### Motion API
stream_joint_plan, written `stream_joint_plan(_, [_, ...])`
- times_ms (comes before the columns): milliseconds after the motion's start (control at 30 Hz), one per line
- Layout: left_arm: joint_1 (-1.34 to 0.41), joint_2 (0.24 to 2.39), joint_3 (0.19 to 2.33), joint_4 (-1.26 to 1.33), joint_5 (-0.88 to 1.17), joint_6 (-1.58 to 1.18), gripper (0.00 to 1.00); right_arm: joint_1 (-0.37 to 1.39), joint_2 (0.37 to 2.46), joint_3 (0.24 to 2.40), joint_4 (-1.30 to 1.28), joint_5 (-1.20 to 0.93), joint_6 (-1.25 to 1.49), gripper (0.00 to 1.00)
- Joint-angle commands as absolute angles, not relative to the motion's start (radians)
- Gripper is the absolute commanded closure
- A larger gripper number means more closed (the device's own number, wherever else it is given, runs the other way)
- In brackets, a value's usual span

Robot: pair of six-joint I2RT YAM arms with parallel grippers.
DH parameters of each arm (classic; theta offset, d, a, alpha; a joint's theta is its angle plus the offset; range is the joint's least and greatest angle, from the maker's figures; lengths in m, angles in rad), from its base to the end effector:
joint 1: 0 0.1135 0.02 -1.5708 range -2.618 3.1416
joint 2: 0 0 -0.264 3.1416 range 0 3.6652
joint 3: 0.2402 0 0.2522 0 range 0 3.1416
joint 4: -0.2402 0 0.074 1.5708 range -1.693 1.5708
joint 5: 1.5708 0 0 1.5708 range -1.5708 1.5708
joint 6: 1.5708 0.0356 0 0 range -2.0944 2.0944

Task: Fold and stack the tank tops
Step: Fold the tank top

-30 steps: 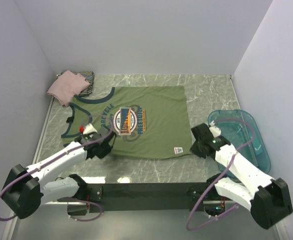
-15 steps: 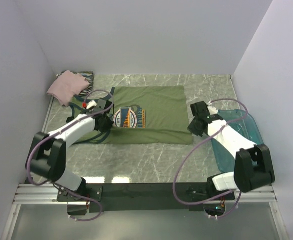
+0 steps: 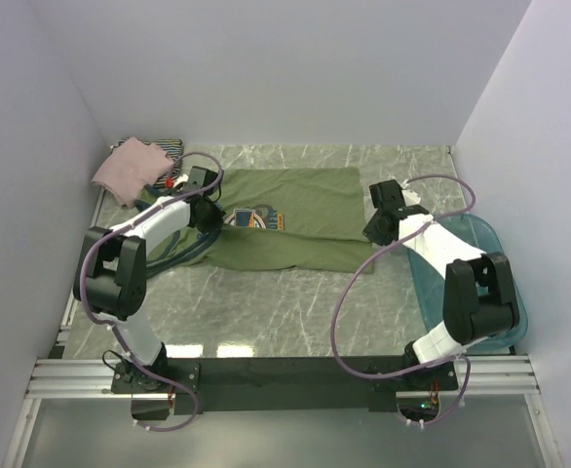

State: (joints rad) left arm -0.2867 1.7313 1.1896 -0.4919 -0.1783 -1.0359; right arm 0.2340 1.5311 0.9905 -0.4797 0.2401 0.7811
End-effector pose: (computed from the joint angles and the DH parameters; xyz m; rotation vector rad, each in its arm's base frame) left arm 0.3460 -0.0954 0.2055 -1.0106 2.3958 -0.2561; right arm 0.3008 0.0630 0.2101 0.7715 2.4284 0.0811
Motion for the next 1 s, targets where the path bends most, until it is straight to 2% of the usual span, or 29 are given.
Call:
stream_joint_plan(0, [-0.287,1.752,1.232,-0.497,-0.160,-1.019,0.99,0.224,1.552,1.042,-0.446,0.255,0.759,1.00])
stream_joint_plan(567, [-0.285,1.746,1.192,-0.512,-0.193,-1.048,0.99,0.219,1.664,1.120,-0.420,0.235,0.730,1.00])
stream_joint_plan(700, [-0.279,1.735,1.166,-0.485,-0.184,-1.049,0.99,0.219,1.678,1.118,-0.404,0.227,0.726,0.83])
stream_joint_plan(833, [-0.267,1.741,1.176,-0.474,-0.169,-1.043,0.98,0.219,1.686,1.147,-0.410,0.230,0.716,0.74])
stream_joint_plan(900, [-0.262,1.738,1.180,-0.466,-0.161,-1.040,0.91,0.219,1.697,1.169,-0.436,0.238,0.713,0.67])
stream_joint_plan(933, [-0.261,1.733,1.175,-0.460,-0.158,-1.035,0.76,0.221,1.694,1.180,-0.443,0.251,0.710,0.63])
stream_joint_plan(967, [-0.259,1.709,1.167,-0.450,-0.155,-1.026,0.67,0.219,1.684,1.193,-0.454,0.256,0.709,0.59])
